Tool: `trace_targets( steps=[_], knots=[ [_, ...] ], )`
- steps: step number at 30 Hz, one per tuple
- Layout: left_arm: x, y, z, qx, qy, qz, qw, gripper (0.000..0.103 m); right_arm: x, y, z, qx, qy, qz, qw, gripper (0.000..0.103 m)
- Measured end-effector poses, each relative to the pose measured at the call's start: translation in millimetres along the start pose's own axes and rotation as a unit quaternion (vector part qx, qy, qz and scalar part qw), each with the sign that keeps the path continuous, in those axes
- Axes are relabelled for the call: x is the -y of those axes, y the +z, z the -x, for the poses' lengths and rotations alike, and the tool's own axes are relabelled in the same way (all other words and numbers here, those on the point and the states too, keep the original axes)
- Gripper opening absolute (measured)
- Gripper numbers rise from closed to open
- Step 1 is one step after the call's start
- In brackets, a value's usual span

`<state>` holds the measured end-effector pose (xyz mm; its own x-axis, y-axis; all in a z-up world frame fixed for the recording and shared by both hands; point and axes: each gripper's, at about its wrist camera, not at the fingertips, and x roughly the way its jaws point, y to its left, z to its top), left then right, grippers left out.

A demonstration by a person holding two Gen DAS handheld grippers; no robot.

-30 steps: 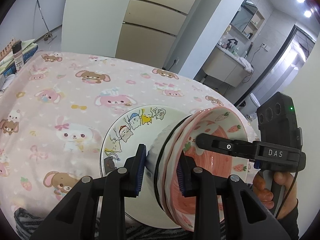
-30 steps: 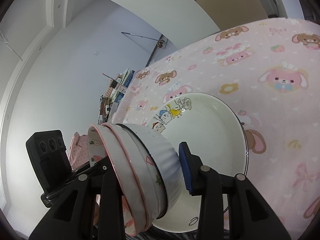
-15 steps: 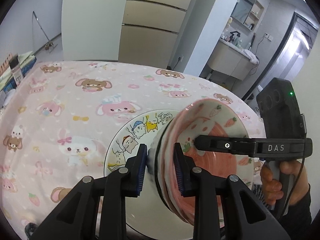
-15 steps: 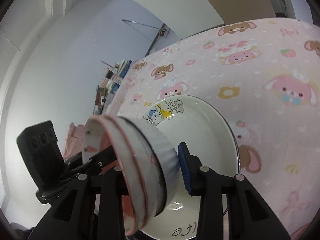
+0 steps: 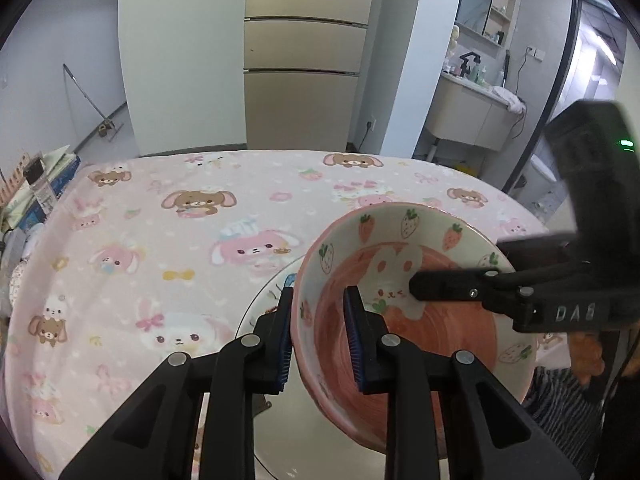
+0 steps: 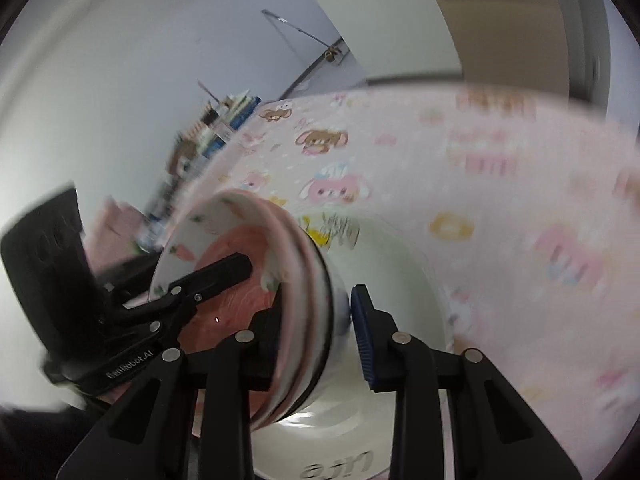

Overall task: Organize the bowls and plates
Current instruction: 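Lower the bowl stack onto the deep plate and open both grippers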

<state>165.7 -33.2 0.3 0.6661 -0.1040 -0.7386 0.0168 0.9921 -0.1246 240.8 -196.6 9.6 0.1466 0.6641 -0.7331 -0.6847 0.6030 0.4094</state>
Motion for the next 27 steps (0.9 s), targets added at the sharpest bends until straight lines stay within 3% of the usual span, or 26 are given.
trace_targets(
  steps=[3,7,12,18,24,25,26,27],
  knots=[
    [-3.5,1.4,0.4,0.009,-0.003,-0.01,0.9999,0.024,-23.6,1.9,6.1,0.015,-0.068,0.079,0.994,0.018],
    [-3.4,0.5,-1.1,0.022,-0.014,-0.014,0.9996,0.024,-28.8,-5.5,5.8,0.052,-0.103,0.099,0.988,0.018],
    [2.3,-1.5,1.8,0.045,-0.003,-0.032,0.9985,0.024,-25.7,-13.5,2.8,0.086,-0.108,0.07,0.988,0.018],
    [5.5,-1.7,5.5,0.056,0.005,-0.044,0.9975,0.024,-36.9,-18.1,2.6,0.113,-0.142,0.083,0.98,0.02],
    [13.2,13.8,43.9,0.094,0.007,-0.081,0.9922,0.026,-57.8,-21.2,34.9,0.162,-0.163,0.091,0.969,0.026],
    [14.1,16.4,50.9,0.102,0.007,-0.083,0.9913,0.028,-59.7,-19.0,41.8,0.17,-0.16,0.084,0.969,0.03],
    [15.1,18.1,58.0,0.111,0.006,-0.085,0.9902,0.039,-62.4,-16.9,50.5,0.183,-0.161,0.078,0.967,0.034],
    [16.3,19.4,66.3,0.121,0.006,-0.086,0.9889,0.061,-65.9,-15.3,56.9,0.192,-0.162,0.077,0.965,0.049]
  ],
)
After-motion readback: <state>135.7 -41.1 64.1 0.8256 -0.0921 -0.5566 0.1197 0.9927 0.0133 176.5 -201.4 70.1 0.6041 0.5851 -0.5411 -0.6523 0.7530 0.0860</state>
